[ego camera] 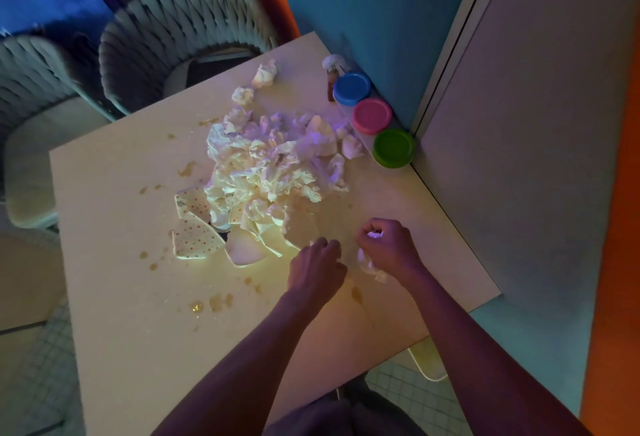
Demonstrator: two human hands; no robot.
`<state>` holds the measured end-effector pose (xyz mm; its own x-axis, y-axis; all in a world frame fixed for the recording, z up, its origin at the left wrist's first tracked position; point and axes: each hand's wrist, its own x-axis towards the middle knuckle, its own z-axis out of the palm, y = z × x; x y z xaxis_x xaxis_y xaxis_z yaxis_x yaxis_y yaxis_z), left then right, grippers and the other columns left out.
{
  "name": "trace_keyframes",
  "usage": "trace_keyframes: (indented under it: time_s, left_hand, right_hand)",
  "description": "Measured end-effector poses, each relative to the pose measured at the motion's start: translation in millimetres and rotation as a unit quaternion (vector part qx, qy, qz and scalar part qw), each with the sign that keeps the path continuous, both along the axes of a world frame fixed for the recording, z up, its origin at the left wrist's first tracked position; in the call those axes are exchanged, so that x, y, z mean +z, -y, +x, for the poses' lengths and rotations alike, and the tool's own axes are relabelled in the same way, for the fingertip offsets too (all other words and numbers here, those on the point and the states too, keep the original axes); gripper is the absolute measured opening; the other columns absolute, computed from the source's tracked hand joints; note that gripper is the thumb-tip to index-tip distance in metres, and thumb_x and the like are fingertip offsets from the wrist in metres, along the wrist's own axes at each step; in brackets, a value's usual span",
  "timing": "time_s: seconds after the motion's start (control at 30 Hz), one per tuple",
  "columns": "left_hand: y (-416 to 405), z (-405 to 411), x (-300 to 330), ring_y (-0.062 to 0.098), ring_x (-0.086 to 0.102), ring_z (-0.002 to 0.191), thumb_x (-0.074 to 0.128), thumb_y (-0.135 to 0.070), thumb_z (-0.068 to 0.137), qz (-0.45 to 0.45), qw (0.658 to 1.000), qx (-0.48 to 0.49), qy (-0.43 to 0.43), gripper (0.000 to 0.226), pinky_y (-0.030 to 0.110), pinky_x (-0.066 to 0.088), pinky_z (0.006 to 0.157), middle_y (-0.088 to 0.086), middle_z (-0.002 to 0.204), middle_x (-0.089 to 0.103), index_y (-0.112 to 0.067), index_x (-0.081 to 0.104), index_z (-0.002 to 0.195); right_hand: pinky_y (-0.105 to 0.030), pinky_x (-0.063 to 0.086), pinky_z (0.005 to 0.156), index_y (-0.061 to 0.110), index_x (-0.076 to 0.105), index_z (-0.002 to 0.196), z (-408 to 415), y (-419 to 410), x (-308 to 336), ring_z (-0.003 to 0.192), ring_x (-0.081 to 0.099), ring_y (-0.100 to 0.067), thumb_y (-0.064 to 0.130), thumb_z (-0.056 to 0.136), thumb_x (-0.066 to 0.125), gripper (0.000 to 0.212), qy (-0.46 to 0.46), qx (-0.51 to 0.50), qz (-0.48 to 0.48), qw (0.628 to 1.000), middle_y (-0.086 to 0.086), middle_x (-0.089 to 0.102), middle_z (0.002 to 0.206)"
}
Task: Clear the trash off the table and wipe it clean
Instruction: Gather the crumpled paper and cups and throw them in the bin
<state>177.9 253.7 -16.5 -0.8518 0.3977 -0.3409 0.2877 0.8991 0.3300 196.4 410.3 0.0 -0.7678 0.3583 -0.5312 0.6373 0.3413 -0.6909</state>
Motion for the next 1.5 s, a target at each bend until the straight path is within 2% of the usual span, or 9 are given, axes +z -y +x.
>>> trace_keyframes:
  time_s: [0.13,0.27,0.5,0.63,0.7,0.83,1.03,1.33,1.5]
  left_hand:
    - [19.6,13.7,2.9,0.033,0.065,0.099,0.055,-0.027,0.092,0.013,0.999,0.033,-0.003,0.034,0.038,0.051,0.074,0.001,0.114,0.062,-0.028,0.069,0.123]
    - [35.8,22.7,8.5,0.036,0.064,0.087,0.054,-0.028,0.093,0.019,0.997,0.076,-0.021,0.021,0.036,0.047,0.069,0.002,0.097,0.057,-0.022,0.073,0.099]
    - [57.9,37.8,18.3,0.027,0.060,0.081,0.066,-0.052,0.087,0.014,0.991,0.136,-0.010,0.032,0.034,0.046,0.070,-0.003,0.095,0.050,-0.020,0.063,0.090]
    - [68.5,48.6,19.5,0.031,0.061,0.078,0.068,-0.026,0.085,0.035,0.989,0.143,-0.016,0.012,0.033,0.044,0.065,-0.001,0.097,0.047,-0.017,0.063,0.092]
    - [72.3,53.6,19.9,0.031,0.059,0.075,0.067,-0.017,0.082,0.051,0.988,0.148,-0.016,0.010,0.036,0.049,0.064,0.000,0.102,0.048,-0.018,0.061,0.090]
    - [83.8,60.9,18.1,0.026,0.062,0.074,0.065,-0.013,0.080,0.081,0.984,0.156,0.006,0.017,0.043,0.056,0.066,-0.005,0.104,0.055,-0.026,0.054,0.085]
    - [99.5,51.1,23.1,0.026,0.067,0.068,0.060,-0.022,0.077,0.126,0.975,0.176,0.049,0.025,0.046,0.058,0.064,-0.005,0.086,0.064,-0.037,0.048,0.093]
    - [113.8,23.4,26.9,0.023,0.065,0.079,0.068,-0.028,0.081,0.146,0.972,0.181,0.030,0.014,0.038,0.054,0.074,-0.003,0.090,0.069,-0.028,0.062,0.094]
    - [116.8,20.1,20.9,0.021,0.063,0.079,0.069,-0.027,0.081,0.169,0.971,0.167,0.036,0.009,0.034,0.050,0.072,-0.006,0.089,0.069,-0.026,0.064,0.089]
  right_hand:
    - [-0.036,0.061,0.069,0.020,0.067,0.070,4.1,5.8,8.2,0.048,0.065,-0.012,0.031,0.078,0.057,0.017,-0.008,0.005,-0.002,1.000,0.003,0.070,0.058]
    - [-0.035,0.061,0.068,0.015,0.066,0.070,16.4,10.9,11.7,0.047,0.066,-0.011,0.028,0.079,0.055,0.019,-0.008,0.011,0.003,1.000,0.003,0.069,0.055]
    - [-0.038,0.061,0.072,0.035,0.066,0.075,33.7,23.1,5.5,0.069,0.071,-0.025,0.042,0.074,0.054,0.014,0.005,0.000,0.016,1.000,0.005,0.073,0.072]
    - [-0.028,0.051,0.077,0.032,0.066,0.089,42.1,28.6,3.1,0.091,0.068,-0.026,0.035,0.080,0.059,0.012,0.031,0.031,0.057,0.997,0.007,0.070,0.088]
    - [-0.028,0.046,0.078,0.033,0.064,0.101,43.9,31.7,3.0,0.098,0.066,-0.027,0.032,0.080,0.061,0.022,0.043,0.046,0.076,0.995,0.008,0.071,0.098]
    - [-0.028,0.044,0.076,0.036,0.054,0.117,45.5,46.1,-2.8,0.095,0.068,-0.024,0.037,0.080,0.060,0.038,0.054,0.087,0.109,0.989,0.012,0.070,0.081]
    - [-0.034,0.045,0.088,0.030,0.041,0.136,33.8,70.9,-25.4,0.109,0.063,-0.032,0.045,0.086,0.059,0.055,0.061,0.152,0.189,0.968,-0.003,0.064,0.125]
    - [-0.037,0.048,0.088,0.019,0.051,0.125,16.0,92.1,-36.7,0.111,0.063,-0.033,0.036,0.095,0.055,0.035,0.079,0.174,0.307,0.932,-0.007,0.059,0.124]
    - [-0.037,0.047,0.089,0.018,0.057,0.119,20.5,98.4,-37.5,0.111,0.062,-0.033,0.033,0.092,0.055,0.030,0.098,0.138,0.282,0.944,-0.006,0.060,0.123]
